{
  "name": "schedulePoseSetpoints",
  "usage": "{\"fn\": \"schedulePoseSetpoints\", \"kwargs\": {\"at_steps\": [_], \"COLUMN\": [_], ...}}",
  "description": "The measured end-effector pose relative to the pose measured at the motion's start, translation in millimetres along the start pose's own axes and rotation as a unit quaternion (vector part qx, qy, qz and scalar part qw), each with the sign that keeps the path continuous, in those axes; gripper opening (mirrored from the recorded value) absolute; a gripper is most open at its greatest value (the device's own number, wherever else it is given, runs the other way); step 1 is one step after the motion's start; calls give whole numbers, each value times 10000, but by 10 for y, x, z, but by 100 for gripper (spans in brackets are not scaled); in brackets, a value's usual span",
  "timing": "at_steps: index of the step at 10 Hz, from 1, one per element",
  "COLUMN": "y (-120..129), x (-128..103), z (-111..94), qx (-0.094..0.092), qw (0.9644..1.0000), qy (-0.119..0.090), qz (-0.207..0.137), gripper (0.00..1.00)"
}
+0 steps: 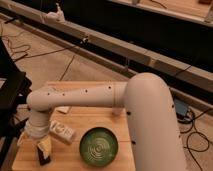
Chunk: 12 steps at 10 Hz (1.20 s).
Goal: Place the eraser in the ceramic cup
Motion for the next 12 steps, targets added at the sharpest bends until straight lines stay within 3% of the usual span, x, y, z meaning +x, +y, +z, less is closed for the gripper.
{"fn": "schedulePoseSetpoints", "kwargs": {"at_steps": [4,8,12], "y": [24,114,-49], "x": [16,239,605], "z": [17,197,356], "qx": [-58,-620,-573], "qw": [10000,9970,9960], "qy": [3,-263,-383], "qz": [-52,-375,-577], "gripper": [80,80,80]}}
